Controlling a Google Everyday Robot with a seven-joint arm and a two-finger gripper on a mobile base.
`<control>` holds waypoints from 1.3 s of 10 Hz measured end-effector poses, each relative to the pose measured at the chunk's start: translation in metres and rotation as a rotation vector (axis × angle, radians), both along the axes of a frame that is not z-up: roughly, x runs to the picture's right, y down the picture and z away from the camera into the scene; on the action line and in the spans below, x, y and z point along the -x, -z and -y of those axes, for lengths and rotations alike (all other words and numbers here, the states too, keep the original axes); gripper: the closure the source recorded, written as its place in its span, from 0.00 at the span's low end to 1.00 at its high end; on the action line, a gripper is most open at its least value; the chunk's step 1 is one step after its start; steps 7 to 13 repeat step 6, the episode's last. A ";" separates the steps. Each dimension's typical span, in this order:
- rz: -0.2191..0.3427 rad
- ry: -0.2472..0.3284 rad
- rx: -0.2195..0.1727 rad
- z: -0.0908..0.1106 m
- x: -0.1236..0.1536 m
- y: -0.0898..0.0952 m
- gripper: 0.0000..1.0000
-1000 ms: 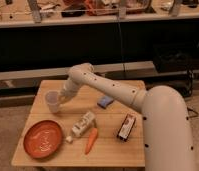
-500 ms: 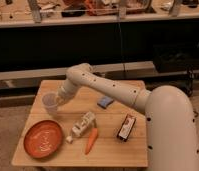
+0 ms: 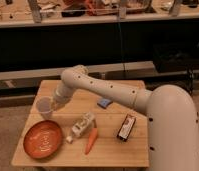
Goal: Place the ceramic cup in the ceramic bowl
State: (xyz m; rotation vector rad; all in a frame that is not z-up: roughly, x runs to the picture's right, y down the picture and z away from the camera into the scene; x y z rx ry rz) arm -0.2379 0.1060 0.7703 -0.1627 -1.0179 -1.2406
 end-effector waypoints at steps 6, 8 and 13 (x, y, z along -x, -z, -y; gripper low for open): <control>0.031 0.059 0.008 -0.021 0.016 0.017 0.98; 0.031 0.059 0.008 -0.021 0.016 0.017 0.98; 0.031 0.059 0.008 -0.021 0.016 0.017 0.98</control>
